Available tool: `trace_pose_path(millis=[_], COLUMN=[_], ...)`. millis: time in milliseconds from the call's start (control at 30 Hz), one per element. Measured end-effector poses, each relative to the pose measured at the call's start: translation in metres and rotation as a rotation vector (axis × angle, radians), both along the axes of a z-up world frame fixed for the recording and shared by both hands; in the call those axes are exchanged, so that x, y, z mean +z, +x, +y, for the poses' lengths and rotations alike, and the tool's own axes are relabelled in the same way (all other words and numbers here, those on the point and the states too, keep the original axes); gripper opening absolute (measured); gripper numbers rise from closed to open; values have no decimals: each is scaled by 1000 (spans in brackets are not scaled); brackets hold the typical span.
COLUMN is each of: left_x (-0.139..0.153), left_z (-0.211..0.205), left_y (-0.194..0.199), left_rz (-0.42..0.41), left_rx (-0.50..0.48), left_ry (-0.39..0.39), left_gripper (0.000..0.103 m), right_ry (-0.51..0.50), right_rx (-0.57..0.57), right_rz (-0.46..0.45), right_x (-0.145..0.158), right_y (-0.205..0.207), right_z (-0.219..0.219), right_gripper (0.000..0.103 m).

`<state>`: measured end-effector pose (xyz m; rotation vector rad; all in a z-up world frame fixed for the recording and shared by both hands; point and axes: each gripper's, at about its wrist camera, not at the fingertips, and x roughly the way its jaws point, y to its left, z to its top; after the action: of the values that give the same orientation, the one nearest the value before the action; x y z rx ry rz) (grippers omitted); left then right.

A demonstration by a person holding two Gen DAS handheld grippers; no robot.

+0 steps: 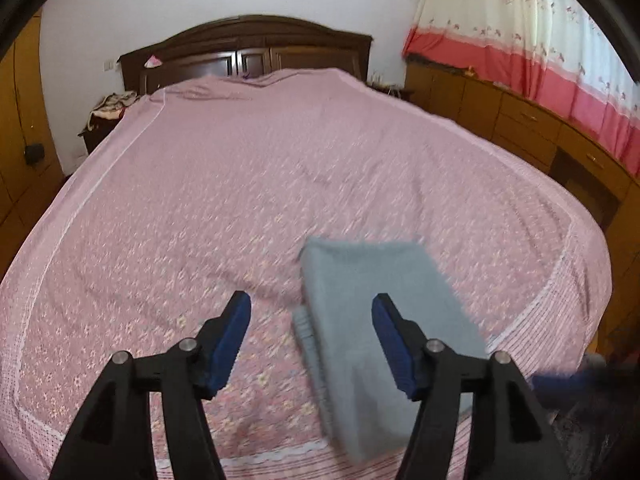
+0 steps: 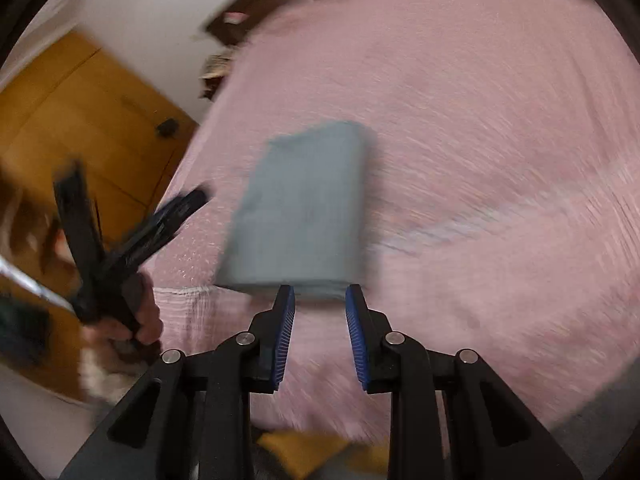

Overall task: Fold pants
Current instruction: 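Lower the held pants onto the bed with the left gripper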

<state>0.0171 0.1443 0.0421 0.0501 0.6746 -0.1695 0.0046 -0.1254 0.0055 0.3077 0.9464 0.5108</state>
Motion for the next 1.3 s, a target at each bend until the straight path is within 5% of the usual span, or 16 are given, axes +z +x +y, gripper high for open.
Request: trace_pose_path(millis=[167, 267, 400, 633, 767, 900, 967, 1200, 1300], left_x=[0, -7, -9, -16, -51, -89, -87, -65, -85], left_z=[2, 18, 29, 23, 10, 11, 16, 11, 10], left_y=[-13, -19, -24, -28, -21, -13, -19, -32, -25], left_rz=[-25, -6, -23, -23, 51, 158, 147, 44, 116], left_rx=[-5, -38, -35, -62, -51, -14, -8, 0, 22], left_ry=[-19, -126, -109, -238, -211, -154, -183, -145, -111], left_gripper=[68, 69, 69, 69, 69, 68, 67, 67, 69], right_ry=[293, 233, 219, 122, 116, 135, 182, 94, 21], right_rx=[-50, -70, -147, -186, -137, -94, -118, -58, -43], right_rz=[-62, -63, -113, -208, -176, 69, 69, -94, 21], right_x=[8, 7, 10, 16, -12, -67, -67, -25, -54], right_y=[-13, -3, 0, 27, 37, 43, 36, 24, 33], right_z=[38, 42, 22, 8, 9, 11, 2, 21, 29], right_gripper=[26, 24, 23, 23, 23, 22, 21, 21, 21])
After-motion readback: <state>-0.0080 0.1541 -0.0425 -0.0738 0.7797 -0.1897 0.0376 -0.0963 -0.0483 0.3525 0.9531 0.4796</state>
